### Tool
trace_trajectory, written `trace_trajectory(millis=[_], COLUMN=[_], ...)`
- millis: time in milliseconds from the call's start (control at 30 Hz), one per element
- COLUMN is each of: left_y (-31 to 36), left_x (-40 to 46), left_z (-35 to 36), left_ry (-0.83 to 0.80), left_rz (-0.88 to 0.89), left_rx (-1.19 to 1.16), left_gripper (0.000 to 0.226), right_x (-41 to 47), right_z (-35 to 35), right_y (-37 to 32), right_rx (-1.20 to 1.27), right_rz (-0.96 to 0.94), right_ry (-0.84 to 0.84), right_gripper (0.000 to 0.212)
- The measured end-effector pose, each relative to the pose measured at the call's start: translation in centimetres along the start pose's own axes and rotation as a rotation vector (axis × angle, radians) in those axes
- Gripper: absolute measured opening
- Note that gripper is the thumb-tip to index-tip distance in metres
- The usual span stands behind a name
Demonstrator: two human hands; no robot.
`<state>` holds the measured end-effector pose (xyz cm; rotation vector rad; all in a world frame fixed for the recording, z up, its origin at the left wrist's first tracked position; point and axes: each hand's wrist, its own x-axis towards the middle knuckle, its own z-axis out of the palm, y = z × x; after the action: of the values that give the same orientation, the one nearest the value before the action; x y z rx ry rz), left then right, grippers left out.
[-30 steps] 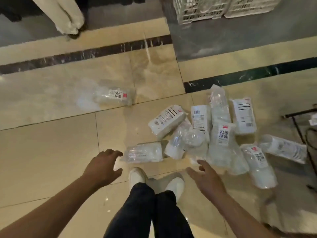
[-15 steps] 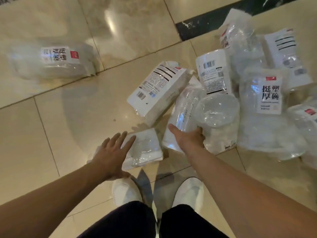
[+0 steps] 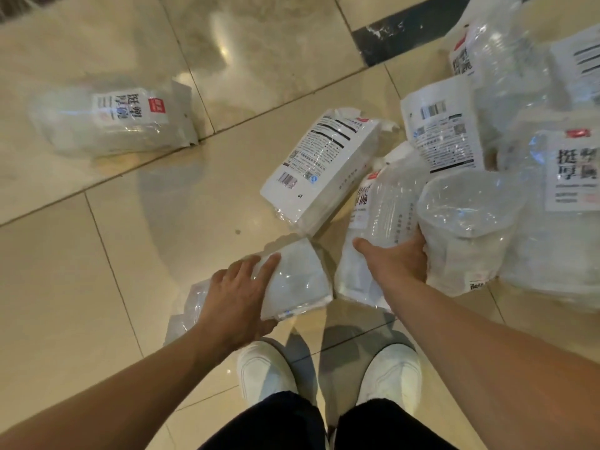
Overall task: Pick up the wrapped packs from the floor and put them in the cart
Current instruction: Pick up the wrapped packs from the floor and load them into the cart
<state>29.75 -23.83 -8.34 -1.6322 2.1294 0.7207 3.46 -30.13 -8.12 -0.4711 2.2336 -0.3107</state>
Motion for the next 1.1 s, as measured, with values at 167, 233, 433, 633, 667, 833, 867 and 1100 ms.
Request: trace_trajectory(millis=[167,233,433,633,667,833,867,1100], left_y=[0.7,0.9,3.1,8.3,9.3,14.7,15.9,22.8], left_x=[-6.1,-8.8,-17.9,-27.4,-28.9,-35.3,-36.2,-37.8], left_z=[-8.4,-13.3,-31.7,-48.4,-50.6,-58.2,-59.2,-63.4], left_ry=[0.017,0.019,0.129,0.229,0.232,0.242,0.251,0.193], left_rz=[-0.186,-0.267,-0.298,-0.215,-0.185,-0.018,0.022,0.248], left_rx=[-0.229,-0.43,-0.823,-0.994,-1.006,-1.043,-1.05,-1.044], left_gripper=[0.124,0.124,0.109,0.095,0.091,0.088,0.083,0.044], right_x=[-8.2,-12.7,-27.0,-38.8,-40.4,-46.4,-47.3,-50.3], right_z=[-7.4,-11.7,-27.4,-43.0,-45.3,-54.3,-55.6,-61.3], right_y=[-0.8,-2.3,-9.6,-14.9,-15.2,-14.4,-13.9,-9.3], right_rx=[0.026,0.02,0.156,0.199,0.22,0.327,0.332,0.504], right_rz=[0.003,-0.023,-0.156,-0.375,-0.406,-0.517,-0.52,-0.513], right_ry=[-0.153,-0.198,-0.203,-0.194,-0.193,-0.165,-0.155,-0.049], right_gripper=[0.122,0.121,0.112,0.111,0.11,0.108,0.109,0.115])
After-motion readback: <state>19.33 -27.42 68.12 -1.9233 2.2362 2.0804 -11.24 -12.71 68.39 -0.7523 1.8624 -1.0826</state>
